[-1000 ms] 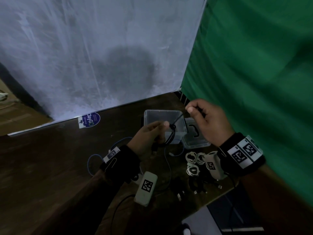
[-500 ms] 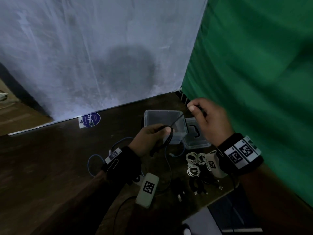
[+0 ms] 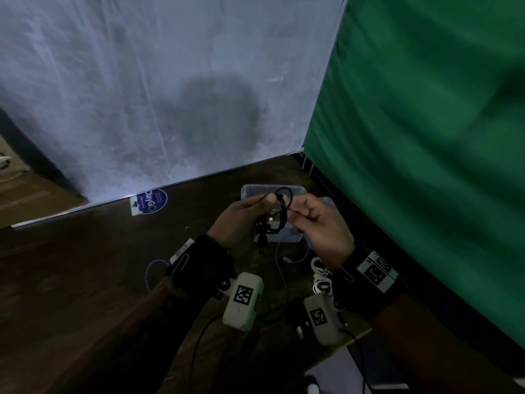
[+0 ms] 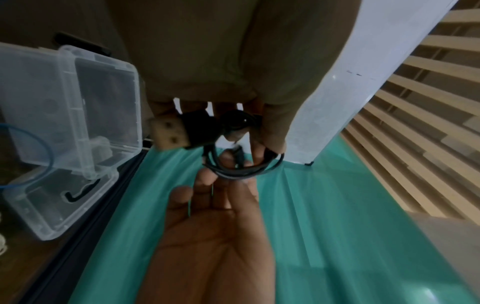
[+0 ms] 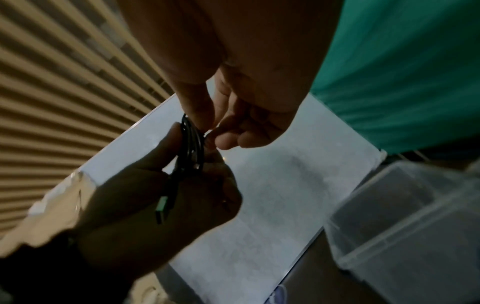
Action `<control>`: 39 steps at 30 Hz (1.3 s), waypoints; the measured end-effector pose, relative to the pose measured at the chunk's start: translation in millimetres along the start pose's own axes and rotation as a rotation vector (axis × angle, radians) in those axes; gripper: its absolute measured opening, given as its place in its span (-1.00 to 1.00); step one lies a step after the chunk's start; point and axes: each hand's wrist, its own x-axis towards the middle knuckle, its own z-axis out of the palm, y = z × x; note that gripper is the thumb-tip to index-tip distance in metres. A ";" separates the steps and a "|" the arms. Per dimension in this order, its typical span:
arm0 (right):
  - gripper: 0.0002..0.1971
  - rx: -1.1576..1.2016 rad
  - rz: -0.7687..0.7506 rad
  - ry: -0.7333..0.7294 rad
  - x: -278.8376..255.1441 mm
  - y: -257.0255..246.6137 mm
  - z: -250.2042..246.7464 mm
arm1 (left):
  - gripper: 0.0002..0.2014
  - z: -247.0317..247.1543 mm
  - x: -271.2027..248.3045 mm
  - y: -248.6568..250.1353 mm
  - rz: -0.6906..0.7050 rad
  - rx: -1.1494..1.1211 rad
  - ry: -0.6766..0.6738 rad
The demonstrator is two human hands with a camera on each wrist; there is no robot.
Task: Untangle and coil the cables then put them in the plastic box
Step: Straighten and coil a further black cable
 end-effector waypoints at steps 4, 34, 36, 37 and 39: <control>-0.74 0.297 0.327 0.036 2.2 3.3 7.0 | -0.60 -2.3 -0.4 -5.2 -0.017 -0.015 0.054; -0.83 -0.021 0.346 -0.153 -21.5 82.5 -51.0 | -0.80 -53.5 53.0 -85.9 -0.217 0.553 -0.048; -0.81 -0.009 0.413 -0.133 -19.8 102.4 -49.7 | -0.82 -55.2 56.7 -104.9 -0.242 0.622 0.039; -0.80 -0.029 0.441 -0.121 -18.2 117.0 -49.1 | -0.84 -55.5 59.2 -115.5 -0.268 0.657 0.103; -0.79 -0.132 0.512 -0.082 -14.2 149.5 -48.2 | -0.83 -59.3 67.5 -138.1 -0.340 0.663 0.226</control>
